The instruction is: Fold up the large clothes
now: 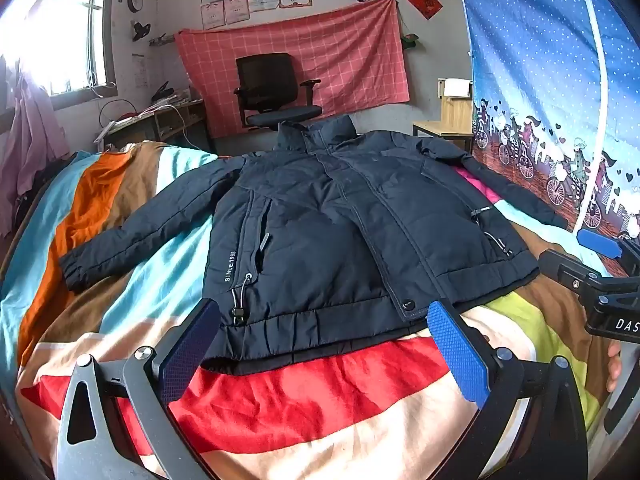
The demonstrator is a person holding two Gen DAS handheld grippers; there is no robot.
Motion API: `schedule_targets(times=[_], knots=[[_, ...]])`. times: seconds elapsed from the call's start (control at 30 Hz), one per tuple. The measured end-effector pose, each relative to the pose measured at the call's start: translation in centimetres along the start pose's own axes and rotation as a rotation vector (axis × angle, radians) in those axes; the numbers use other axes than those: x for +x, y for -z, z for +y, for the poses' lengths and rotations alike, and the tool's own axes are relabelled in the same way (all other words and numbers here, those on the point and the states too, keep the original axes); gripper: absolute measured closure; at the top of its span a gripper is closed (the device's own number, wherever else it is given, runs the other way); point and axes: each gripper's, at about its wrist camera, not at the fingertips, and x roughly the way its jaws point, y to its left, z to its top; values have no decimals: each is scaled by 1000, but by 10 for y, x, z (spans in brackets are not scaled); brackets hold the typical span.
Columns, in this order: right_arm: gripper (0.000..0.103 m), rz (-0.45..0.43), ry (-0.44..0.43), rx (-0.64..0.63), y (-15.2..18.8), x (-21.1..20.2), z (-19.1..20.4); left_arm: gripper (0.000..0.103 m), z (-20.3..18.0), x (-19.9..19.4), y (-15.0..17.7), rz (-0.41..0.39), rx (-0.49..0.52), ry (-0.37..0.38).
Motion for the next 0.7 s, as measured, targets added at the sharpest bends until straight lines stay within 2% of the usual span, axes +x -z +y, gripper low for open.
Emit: schedule_targets(times=[0.7], knots=[[0, -6, 3, 1, 0, -1, -1, 1, 0, 0, 0, -2, -6, 2]])
